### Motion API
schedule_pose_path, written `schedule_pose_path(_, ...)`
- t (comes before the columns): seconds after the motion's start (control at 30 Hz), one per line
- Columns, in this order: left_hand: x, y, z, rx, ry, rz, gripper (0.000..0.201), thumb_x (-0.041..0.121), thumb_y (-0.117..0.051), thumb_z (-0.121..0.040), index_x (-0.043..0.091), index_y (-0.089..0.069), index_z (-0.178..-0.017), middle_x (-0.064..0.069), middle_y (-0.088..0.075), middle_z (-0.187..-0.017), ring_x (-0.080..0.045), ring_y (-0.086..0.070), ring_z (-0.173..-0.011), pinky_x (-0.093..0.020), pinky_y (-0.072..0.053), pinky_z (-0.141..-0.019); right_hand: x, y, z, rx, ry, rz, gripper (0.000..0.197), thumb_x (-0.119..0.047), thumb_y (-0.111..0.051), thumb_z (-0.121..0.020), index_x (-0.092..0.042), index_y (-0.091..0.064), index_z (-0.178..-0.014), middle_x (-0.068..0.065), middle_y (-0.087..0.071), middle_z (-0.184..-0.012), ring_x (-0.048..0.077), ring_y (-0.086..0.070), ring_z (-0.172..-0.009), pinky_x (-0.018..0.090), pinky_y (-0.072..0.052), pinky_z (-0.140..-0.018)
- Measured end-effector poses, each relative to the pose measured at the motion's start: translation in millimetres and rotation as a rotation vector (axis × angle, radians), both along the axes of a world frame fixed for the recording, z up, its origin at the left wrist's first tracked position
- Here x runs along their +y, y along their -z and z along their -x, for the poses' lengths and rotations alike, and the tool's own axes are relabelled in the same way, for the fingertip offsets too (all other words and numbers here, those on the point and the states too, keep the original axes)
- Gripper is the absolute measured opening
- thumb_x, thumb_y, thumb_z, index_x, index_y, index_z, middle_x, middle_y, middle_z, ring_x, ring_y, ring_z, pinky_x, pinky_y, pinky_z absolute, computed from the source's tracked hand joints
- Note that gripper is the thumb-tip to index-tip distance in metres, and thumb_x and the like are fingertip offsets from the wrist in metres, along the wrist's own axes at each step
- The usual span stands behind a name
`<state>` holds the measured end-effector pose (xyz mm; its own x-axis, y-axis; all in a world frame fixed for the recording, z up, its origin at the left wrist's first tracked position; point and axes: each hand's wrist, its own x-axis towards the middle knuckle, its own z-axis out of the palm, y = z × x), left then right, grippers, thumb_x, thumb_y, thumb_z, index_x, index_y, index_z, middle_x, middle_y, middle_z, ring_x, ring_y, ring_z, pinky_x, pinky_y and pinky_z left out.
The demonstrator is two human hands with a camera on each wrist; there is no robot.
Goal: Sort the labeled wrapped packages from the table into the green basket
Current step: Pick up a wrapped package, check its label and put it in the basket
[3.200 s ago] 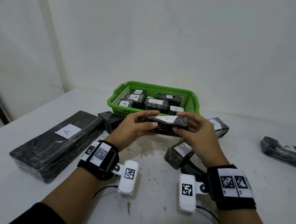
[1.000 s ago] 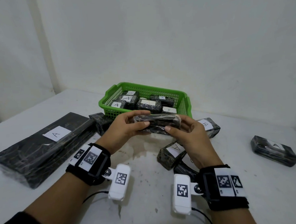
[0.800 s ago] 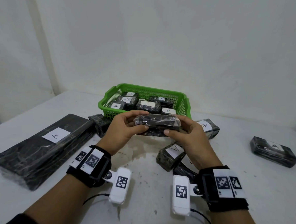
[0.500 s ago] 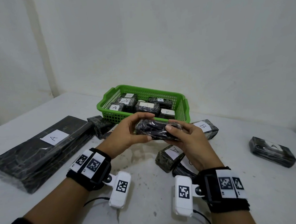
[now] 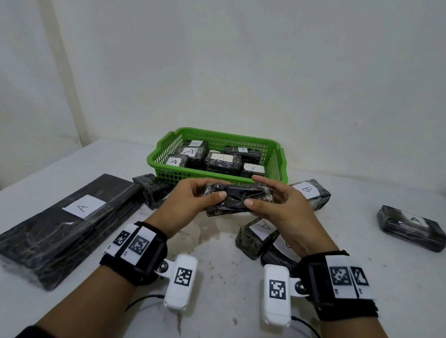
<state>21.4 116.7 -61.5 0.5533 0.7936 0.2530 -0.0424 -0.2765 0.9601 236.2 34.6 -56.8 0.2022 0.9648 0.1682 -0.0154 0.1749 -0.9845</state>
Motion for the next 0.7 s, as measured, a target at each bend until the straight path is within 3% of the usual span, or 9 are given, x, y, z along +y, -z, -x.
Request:
schedule_pose_path(0.1,1.6,-1.6,1.6,-0.005,0.039,0.053,0.039,0.025,-0.074,-0.088,0.015,-0.072,-0.125,-0.009,-0.077,-0.117,-0.028,-0.073,-0.111,-0.042,-0.056,-0.099,-2.8,-4.1,0.0,-0.018,-0.001,-0.032,0.064,-0.015,-0.093,-0.064,-0.025,-0.074,-0.124,0.006,-0.079,-0.119,0.026,-0.074,-0.114,0.05,-0.056,-0.105)
schedule_pose_path(0.2,4.3,-3.2,3.5,0.095,0.031,-0.042,0.034,0.02,-0.077,-0.088,0.022,-0.075,-0.122,-0.002,-0.077,-0.116,-0.025,-0.074,-0.106,-0.038,-0.06,-0.091,-4.3,-6.1,-0.3,-0.051,0.008,-0.06,0.06,0.003,-0.087,-0.074,-0.022,-0.073,-0.126,0.004,-0.079,-0.117,0.022,-0.076,-0.111,0.047,-0.059,-0.101)
schedule_pose_path(0.3,11.0,-0.5,7.5,0.119,0.009,-0.093,0.033,0.005,-0.079,-0.086,0.023,-0.076,-0.113,0.002,-0.077,-0.109,-0.02,-0.073,-0.105,-0.036,-0.061,-0.088,-5.1,-10.1,4.7,0.003,-0.025,-0.106,0.059,-0.008,-0.086,-0.071,-0.02,-0.071,-0.127,0.001,-0.079,-0.118,0.017,-0.074,-0.114,0.034,-0.06,-0.097)
schedule_pose_path(0.4,12.8,-0.1,7.8,0.105,-0.022,-0.09,0.036,-0.004,-0.079,-0.084,0.023,-0.072,-0.106,0.004,-0.076,-0.107,-0.017,-0.071,-0.112,-0.041,-0.059,-0.097,-6.1,-16.2,7.0,0.178,-0.07,-0.142,0.05,-0.017,-0.073,-0.08,-0.013,-0.068,-0.13,0.007,-0.077,-0.122,0.018,-0.072,-0.116,0.024,-0.058,-0.091)
schedule_pose_path(0.5,10.4,1.1,5.1,0.057,0.001,-0.059,0.038,-0.009,-0.078,-0.082,0.018,-0.069,-0.107,0.001,-0.075,-0.11,-0.018,-0.069,-0.116,-0.045,-0.056,-0.102,-7.7,-18.2,11.2,0.227,-0.096,-0.058,0.046,-0.021,-0.075,-0.084,-0.012,-0.069,-0.128,0.012,-0.075,-0.126,0.023,-0.071,-0.115,0.03,-0.059,-0.096)
schedule_pose_path(0.6,5.8,2.8,-0.4,-0.016,0.007,-0.044,0.039,-0.01,-0.077,-0.081,0.013,-0.066,-0.111,-0.004,-0.073,-0.115,-0.021,-0.067,-0.12,-0.046,-0.053,-0.107,-8.9,-14.8,15.3,0.209,-0.169,0.118,0.035,-0.039,-0.076,-0.083,-0.02,-0.077,-0.112,0.016,-0.075,-0.124,0.035,-0.069,-0.115,0.041,-0.053,-0.107)
schedule_pose_path(0.7,-0.4,2.5,-6.3,-0.05,0.009,-0.074,0.041,-0.012,-0.076,-0.082,0.003,-0.062,-0.118,-0.007,-0.072,-0.12,-0.022,-0.066,-0.121,-0.047,-0.05,-0.111,-10.6,-15.4,19.6,0.201,-0.217,0.189,0.035,-0.048,-0.07,-0.08,-0.024,-0.083,-0.102,0.019,-0.074,-0.124,0.033,-0.071,-0.112,0.043,-0.051,-0.109)
